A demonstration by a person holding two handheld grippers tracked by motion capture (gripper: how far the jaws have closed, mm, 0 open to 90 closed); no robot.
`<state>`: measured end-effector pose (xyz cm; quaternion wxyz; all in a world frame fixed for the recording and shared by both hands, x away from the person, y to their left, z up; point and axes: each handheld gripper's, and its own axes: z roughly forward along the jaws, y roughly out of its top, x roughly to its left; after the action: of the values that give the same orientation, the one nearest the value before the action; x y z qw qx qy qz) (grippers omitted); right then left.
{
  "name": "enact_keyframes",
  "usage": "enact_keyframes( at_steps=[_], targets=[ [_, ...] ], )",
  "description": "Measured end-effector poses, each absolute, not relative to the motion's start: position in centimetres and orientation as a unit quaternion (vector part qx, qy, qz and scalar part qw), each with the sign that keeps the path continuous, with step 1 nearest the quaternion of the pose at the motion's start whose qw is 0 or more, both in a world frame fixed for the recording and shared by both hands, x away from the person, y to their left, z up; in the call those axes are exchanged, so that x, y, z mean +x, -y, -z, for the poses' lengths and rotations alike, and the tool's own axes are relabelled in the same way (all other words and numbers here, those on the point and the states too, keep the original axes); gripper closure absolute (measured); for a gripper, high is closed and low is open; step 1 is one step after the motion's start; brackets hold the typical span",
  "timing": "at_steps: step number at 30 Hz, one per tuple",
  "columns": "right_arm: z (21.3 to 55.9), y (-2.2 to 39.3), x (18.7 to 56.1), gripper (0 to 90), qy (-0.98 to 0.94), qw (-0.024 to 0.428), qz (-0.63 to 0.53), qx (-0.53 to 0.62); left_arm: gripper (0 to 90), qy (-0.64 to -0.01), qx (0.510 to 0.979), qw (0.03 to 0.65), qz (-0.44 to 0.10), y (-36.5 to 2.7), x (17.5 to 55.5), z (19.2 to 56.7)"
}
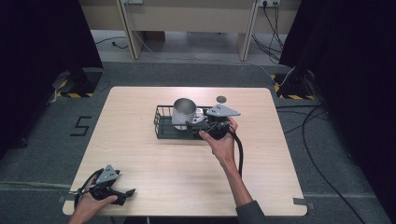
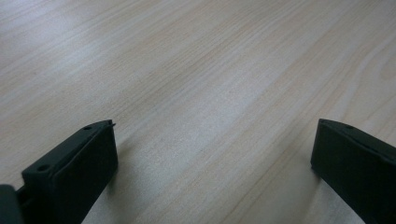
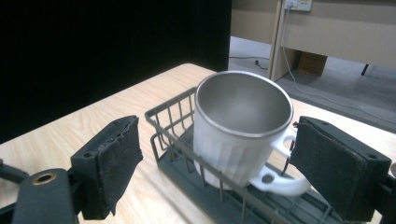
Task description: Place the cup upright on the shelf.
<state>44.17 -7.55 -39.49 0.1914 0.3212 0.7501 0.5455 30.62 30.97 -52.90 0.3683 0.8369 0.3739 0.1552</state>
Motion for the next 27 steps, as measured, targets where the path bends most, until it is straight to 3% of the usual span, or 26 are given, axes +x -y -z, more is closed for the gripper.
enact_keyframes(
  at_steps=[27],
  targets=[
    [43.5,10.6,39.2,15.5,-0.765,0.179,-0.528,0.322,0.0,-0.374,0.838,0.367,-0.155,-31.0,30.6,52.9]
  ],
)
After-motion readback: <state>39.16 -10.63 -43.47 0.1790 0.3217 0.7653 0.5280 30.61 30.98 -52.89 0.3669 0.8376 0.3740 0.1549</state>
